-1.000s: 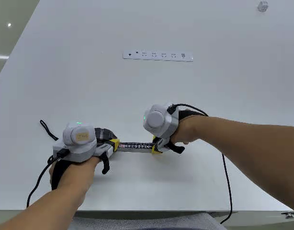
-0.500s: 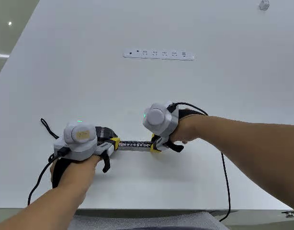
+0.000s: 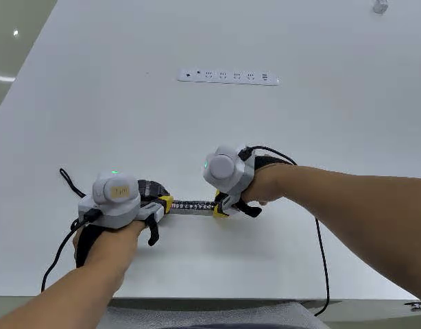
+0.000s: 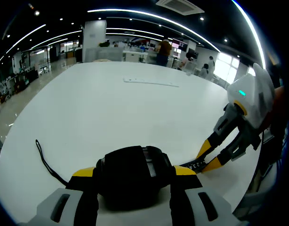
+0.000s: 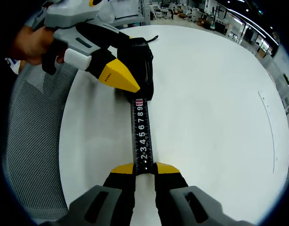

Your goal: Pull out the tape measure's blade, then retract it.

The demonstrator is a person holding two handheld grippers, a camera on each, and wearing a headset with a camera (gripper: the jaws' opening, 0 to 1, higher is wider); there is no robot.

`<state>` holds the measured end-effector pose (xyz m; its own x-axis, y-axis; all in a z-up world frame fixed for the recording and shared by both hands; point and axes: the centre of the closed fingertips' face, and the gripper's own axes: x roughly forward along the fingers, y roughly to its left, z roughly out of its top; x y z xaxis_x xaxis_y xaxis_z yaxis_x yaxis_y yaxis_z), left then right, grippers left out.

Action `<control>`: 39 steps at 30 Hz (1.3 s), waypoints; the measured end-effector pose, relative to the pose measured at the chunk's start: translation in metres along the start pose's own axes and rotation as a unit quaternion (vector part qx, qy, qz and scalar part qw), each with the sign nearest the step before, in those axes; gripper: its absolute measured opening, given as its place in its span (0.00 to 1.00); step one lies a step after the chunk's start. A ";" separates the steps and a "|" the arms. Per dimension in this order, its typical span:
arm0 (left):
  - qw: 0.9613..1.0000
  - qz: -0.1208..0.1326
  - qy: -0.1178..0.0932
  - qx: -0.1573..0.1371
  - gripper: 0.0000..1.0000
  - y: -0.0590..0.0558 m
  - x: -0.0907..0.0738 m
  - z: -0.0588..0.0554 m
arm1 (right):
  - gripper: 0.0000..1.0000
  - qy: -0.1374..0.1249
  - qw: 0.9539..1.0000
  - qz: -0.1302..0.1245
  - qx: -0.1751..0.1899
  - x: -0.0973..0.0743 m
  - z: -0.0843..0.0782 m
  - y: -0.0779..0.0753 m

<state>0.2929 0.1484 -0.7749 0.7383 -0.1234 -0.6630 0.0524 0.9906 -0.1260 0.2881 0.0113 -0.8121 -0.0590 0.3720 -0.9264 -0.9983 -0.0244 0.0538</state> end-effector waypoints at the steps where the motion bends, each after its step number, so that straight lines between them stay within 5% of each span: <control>1: 1.000 0.000 0.000 0.000 0.58 0.000 0.000 0.000 | 0.15 0.000 1.000 0.000 0.000 0.000 0.001 0.000; 39: 1.000 -0.005 -0.001 -0.003 0.58 0.000 0.000 0.000 | 0.15 -0.015 1.000 0.006 -0.004 0.007 0.019 0.001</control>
<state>0.2932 0.1484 -0.7754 0.7398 -0.1323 -0.6597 0.0553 0.9891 -0.1363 0.2865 0.0313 -0.8120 -0.0707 0.3992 -0.9141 -0.9975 -0.0366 0.0612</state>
